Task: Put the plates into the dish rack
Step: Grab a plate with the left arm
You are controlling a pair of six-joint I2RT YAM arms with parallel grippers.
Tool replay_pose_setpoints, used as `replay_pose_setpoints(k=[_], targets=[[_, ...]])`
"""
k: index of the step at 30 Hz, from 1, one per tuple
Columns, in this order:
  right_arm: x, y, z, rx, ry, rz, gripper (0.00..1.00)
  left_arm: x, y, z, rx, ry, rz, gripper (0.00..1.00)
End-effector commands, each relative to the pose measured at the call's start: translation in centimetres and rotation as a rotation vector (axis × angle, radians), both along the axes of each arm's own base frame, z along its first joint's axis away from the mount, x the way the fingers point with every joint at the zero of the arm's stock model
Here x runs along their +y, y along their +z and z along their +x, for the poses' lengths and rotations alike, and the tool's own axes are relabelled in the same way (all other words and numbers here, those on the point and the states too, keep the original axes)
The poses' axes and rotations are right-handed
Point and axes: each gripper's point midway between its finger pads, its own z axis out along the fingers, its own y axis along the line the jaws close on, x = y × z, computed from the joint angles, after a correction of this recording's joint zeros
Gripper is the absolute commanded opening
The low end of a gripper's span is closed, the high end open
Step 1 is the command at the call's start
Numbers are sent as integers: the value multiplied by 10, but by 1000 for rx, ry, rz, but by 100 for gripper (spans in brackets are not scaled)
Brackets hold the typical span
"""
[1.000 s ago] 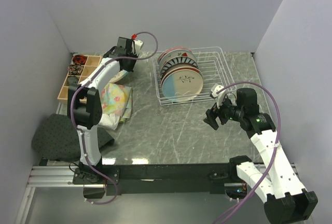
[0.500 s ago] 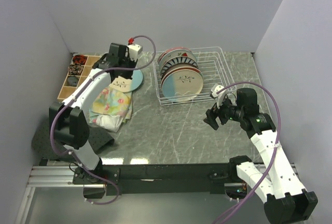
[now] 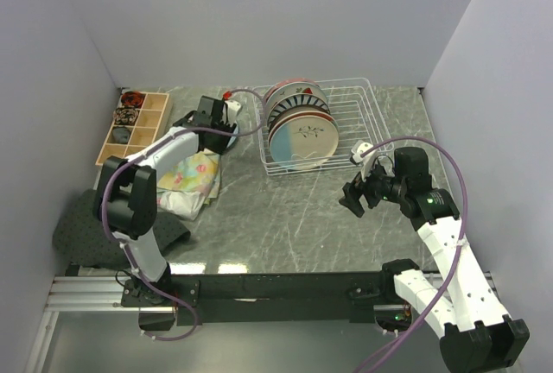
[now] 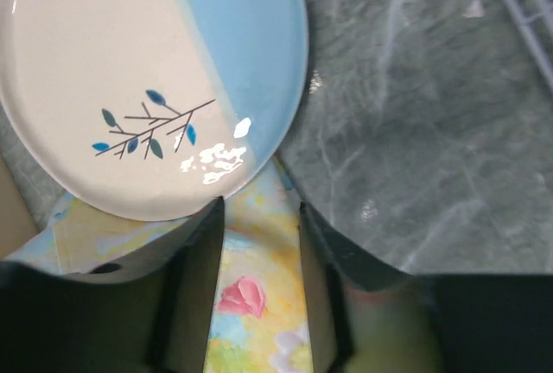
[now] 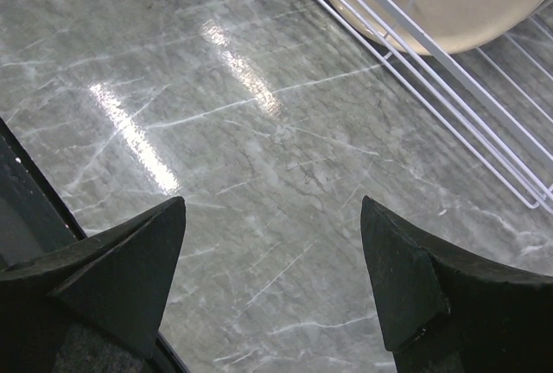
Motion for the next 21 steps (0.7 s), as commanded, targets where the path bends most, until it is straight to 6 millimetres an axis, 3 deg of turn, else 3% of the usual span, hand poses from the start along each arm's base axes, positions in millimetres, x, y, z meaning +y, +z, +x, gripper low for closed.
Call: replay_pose_setpoints(k=[1, 6, 21], targets=[[1, 10, -1, -37, 15, 12, 88, 9, 12, 23, -168, 15, 55, 49], [2, 11, -1, -42, 19, 13, 88, 5, -8, 27, -191, -90, 105, 58], [1, 9, 0, -39, 16, 10, 88, 2, -49, 30, -183, -297, 252, 58]])
